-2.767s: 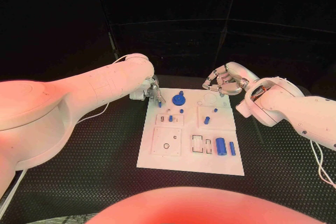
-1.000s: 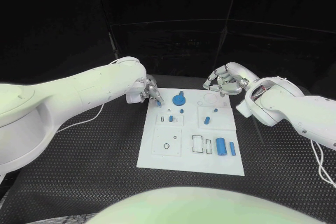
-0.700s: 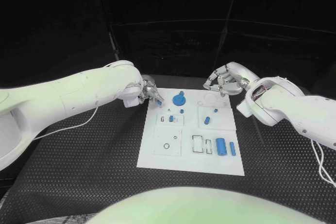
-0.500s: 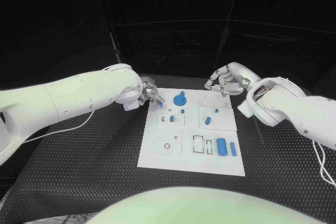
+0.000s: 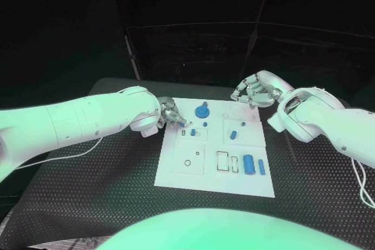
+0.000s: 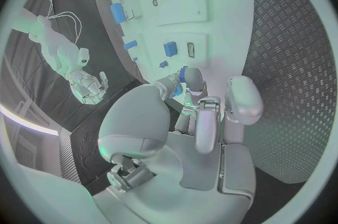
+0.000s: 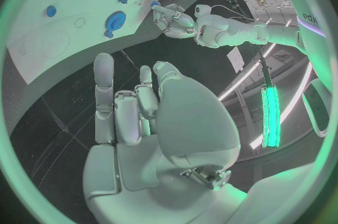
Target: Assemble the parts on the task board
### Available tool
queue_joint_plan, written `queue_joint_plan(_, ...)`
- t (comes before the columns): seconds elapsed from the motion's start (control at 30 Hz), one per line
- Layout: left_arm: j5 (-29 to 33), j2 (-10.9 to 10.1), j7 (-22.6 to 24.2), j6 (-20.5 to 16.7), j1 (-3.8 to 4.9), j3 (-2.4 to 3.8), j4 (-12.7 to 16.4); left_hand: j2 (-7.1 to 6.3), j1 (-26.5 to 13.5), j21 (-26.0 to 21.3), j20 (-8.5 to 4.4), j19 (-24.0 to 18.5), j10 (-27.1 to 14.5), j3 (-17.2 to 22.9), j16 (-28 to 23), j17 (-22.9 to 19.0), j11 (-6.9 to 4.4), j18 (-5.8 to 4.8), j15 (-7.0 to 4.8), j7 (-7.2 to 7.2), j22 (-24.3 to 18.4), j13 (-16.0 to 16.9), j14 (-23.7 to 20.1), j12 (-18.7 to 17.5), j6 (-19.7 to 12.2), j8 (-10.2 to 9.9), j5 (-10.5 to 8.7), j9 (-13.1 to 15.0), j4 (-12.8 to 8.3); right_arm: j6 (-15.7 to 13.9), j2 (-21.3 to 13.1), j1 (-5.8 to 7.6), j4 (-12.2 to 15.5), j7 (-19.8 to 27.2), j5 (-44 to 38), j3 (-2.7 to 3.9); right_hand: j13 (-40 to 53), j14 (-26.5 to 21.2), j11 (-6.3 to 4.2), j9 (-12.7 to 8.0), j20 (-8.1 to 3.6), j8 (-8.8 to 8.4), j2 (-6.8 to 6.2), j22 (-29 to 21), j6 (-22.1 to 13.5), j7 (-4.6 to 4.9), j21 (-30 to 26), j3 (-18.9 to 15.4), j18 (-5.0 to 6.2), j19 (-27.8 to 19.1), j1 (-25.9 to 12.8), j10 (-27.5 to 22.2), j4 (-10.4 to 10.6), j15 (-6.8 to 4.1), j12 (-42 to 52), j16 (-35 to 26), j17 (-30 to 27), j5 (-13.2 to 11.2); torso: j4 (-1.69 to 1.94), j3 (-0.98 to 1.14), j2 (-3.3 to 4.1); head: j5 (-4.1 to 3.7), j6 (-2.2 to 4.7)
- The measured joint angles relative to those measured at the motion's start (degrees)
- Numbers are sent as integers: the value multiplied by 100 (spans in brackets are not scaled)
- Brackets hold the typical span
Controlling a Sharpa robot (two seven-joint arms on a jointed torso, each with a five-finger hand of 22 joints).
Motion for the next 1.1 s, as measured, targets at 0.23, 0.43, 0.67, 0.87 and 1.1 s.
queue_joint_plan(0.23, -77, 10, -34, -71, -45, -96, 51, -22, -22, 35, 20, 20, 21, 9, 0, 0, -20, 0, 0, -1, 21, 28, 0, 0, 1, 27, -1, -3, 7, 14, 2, -1, -8, 0, 1, -9, 0, 0, 0, 0, 0, 0, 0, 0, 0, 0, 0, 0, 0, 0, 0, 0, 0, 0, 0, 0, 0, 0, -4, 1, 7, 3, 0)
queue_joint_plan(0.43, -179, 17, -55, -92, -55, -111, 79, -75, -75, 35, 20, 20, 62, 111, 0, 0, -20, 0, 0, -22, 33, 43, 0, 32, 22, 32, -4, -7, -47, 22, 0, -2, -14, 0, 4, -14, 0, 0, 0, 5, 0, 0, 0, 0, 0, 0, 0, 0, 0, 0, 0, 0, 0, 0, 0, 0, 0, 0, -9, 3, 10, 3, 0)
queue_joint_plan(0.67, -313, 21, -70, -84, -53, -113, 111, -75, -75, 35, 2, 39, 70, 153, -1, 0, -11, 0, 0, -23, 49, 53, 0, 34, 23, 64, -9, -4, -74, 29, -3, -2, -17, -1, 9, -16, 0, 0, 0, 5, 0, 0, 0, 0, 0, 0, 0, 0, 0, 0, 0, 0, 0, 0, 0, 0, -1, 0, -9, 5, 13, 0, 0)
queue_joint_plan(0.87, -403, 31, -82, -47, -50, -114, 135, -75, -74, 35, 2, 39, 91, 176, 0, 0, -30, 0, 0, -24, 49, 53, 0, 34, 24, 64, -26, 5, -66, 39, 2, -2, -21, -1, 20, -17, 0, 0, 0, 4, 0, 0, 0, -1, 0, 0, 0, 0, 0, 0, 0, 0, 0, 0, 0, 0, -1, 0, -9, 7, 13, 0, 0)
queue_joint_plan(1.1, -452, 33, -89, 14, -50, -116, 171, -75, -75, 35, 2, 38, 93, 182, -1, 0, -29, 0, 1, -31, 48, 52, 0, 34, 31, 61, -1, 5, -72, 49, 2, -3, -25, 0, 31, -18, 0, 0, 0, 4, 0, 0, 0, -1, 0, 0, 0, 8, 0, 0, 0, 0, 8, 0, 0, 0, -1, 0, -9, 7, 12, -13, 0)
